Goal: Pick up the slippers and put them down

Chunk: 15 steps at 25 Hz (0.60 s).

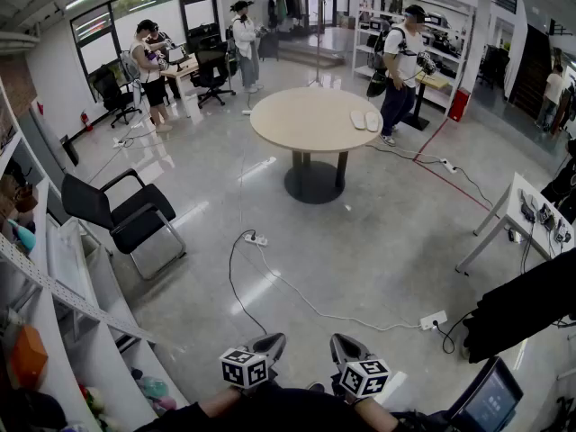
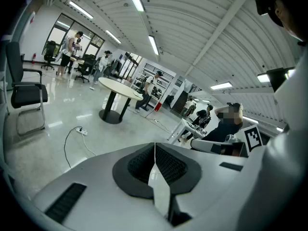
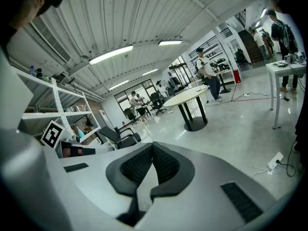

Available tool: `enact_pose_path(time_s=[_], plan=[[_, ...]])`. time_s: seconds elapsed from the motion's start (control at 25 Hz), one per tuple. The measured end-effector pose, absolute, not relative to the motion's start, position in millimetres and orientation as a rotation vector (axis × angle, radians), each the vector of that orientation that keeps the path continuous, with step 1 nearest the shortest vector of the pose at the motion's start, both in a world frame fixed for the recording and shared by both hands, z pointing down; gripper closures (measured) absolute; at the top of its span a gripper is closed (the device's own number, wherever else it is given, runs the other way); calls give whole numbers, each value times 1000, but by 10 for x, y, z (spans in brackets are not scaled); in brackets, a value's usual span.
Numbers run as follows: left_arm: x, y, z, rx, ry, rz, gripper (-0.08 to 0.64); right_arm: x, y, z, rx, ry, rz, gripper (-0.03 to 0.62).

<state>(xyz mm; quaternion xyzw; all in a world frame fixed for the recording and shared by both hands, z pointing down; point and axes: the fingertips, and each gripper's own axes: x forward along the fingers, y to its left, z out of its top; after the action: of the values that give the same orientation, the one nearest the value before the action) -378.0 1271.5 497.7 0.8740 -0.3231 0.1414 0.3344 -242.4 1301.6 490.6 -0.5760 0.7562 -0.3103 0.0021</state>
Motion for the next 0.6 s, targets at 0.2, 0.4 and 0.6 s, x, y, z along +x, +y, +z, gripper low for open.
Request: enact_pose_path(time_s=[0.2,0.4,0.6], plan=[[-3367,12756,4960,2266,-858,360,537,-1933,13113,4930,-1816,2336,-980,578],[-3228,12824,5028,2277,-834,423,535,-1838,13159,5064,-1810,2305,-1034,578],[-3324,12637,5116,2224,-894,423,535,-1876,13026,5187,-1782,2299,-1076,577]])
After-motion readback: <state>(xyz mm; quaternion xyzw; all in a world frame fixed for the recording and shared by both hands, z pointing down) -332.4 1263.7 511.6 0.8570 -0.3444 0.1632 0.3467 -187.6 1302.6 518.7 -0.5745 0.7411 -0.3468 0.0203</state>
